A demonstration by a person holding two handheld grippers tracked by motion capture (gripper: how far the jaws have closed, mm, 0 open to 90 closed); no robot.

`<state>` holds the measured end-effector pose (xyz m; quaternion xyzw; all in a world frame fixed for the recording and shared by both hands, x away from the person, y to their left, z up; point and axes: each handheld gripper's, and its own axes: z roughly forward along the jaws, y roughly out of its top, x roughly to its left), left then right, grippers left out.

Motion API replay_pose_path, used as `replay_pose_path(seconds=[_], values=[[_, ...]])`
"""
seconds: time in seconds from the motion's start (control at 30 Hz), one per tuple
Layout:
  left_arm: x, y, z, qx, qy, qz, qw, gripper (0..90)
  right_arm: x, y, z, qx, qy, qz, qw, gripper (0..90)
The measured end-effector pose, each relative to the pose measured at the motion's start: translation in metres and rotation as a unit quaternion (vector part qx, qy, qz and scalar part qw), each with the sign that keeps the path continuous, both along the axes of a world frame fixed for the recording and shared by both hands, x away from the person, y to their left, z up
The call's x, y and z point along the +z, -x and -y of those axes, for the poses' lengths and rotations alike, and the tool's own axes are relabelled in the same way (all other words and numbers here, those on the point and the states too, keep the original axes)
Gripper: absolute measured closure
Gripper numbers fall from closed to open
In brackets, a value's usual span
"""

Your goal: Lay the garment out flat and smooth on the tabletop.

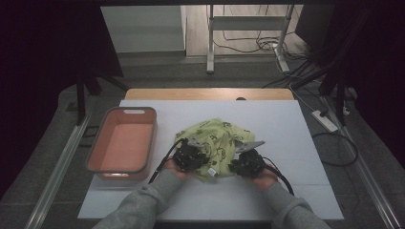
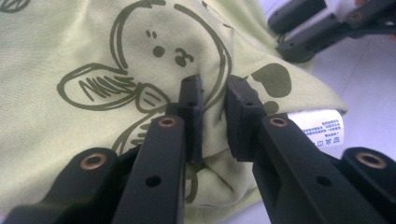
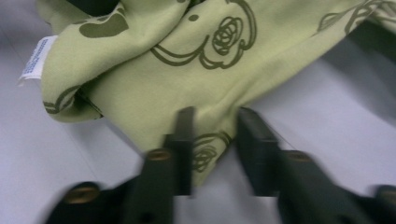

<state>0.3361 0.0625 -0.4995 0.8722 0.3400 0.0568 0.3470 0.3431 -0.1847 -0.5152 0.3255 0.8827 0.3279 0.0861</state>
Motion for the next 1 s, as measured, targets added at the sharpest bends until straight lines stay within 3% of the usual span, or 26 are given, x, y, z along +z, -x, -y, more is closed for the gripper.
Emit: replay_pose_path(seconds=[0.07, 0.27, 0.37, 0.5, 0.63, 0.77, 0.87, 0.9, 1.0], values=[[0.003, 0.001, -0.003, 0.0, 0.008, 0.0, 1.0, 78.6, 0.001, 0.0, 0.0, 0.008, -0.001, 0.003, 1.0, 86.4], [0.013, 0.003, -0.018, 0.003, 0.042, 0.001, 0.9991, 79.1, 0.013, 0.001, 0.011, 0.007, -0.016, 0.019, 0.9997, 87.7], [0.022, 0.005, -0.027, 0.0, 0.06, 0.006, 0.9982, 79.2, 0.025, 0.004, 0.022, 0.0, -0.02, 0.041, 0.9989, 88.0], [0.036, 0.007, -0.042, -0.011, 0.093, 0.008, 0.9955, 79.5, 0.044, 0.006, 0.04, -0.013, -0.042, 0.064, 0.997, 88.1], [0.048, 0.009, -0.05, -0.055, 0.128, 0.006, 0.9903, 79.6, 0.072, 0.011, 0.052, -0.007, -0.062, 0.094, 0.9936, 88.2], [0.063, 0.013, -0.05, -0.078, 0.137, 0.029, 0.9871, 79.7, 0.104, 0.017, 0.059, -0.003, -0.081, 0.127, 0.9886, 88.2], [0.07, 0.014, -0.051, -0.085, 0.129, 0.04, 0.9872, 82.9, 0.123, 0.02, 0.063, -0.012, -0.077, 0.156, 0.9846, 88.2], [0.069, 0.012, -0.052, -0.085, 0.129, 0.036, 0.9873, 83.2, 0.125, 0.019, 0.065, -0.017, -0.074, 0.16, 0.9842, 88.3], [0.06, 0.008, -0.054, -0.081, 0.116, 0.018, 0.9898, 84.3, 0.118, 0.01, 0.072, -0.036, -0.066, 0.143, 0.987, 88.3]])
